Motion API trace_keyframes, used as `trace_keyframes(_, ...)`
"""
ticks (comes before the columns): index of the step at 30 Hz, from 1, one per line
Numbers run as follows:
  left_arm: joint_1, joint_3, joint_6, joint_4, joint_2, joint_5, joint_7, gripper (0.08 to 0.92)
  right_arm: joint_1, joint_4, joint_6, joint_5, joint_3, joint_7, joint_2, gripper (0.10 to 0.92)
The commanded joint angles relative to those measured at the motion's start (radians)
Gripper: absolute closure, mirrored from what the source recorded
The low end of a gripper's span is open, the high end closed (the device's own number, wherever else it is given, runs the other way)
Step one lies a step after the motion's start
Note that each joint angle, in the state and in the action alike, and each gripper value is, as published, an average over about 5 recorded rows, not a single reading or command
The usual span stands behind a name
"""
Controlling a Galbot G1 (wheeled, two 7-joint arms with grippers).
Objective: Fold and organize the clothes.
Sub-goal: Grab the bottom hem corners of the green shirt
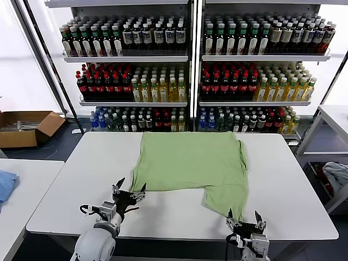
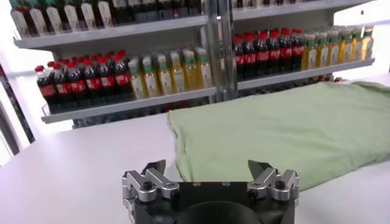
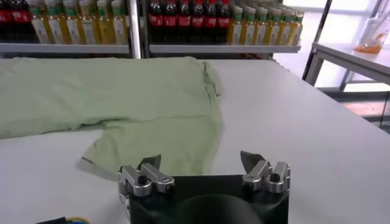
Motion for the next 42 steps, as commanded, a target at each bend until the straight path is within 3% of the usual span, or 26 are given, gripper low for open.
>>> trace_keyframes(1,-0.075,0.021,0.023,0.098,0.028,-0.044,0.001,0.177,0.028,-0.026,-0.018,-0.002,-0.003,0.010,0.032,0.203)
trace_keyframes(15,-0.068,0.023,0.028,0.126,0.015,-0.053,0.004,0.178,0.066,-0.085,-0.006,0.004,-0.001,0.000,0.047,0.203)
trace_keyframes(21,-0.054,0.017,0.061,0.121,0.010,-0.105,0.001,0.283,0.053,-0.105,0.006,0.010,-0.004,-0.010,0.049,0.232)
trace_keyframes(42,-0.006,0.020,0.115,0.073,0.006,-0.124,0.011,0.879,0.005,-0.080,0.046,0.008,-0.011,-0.022,0.050,0.824)
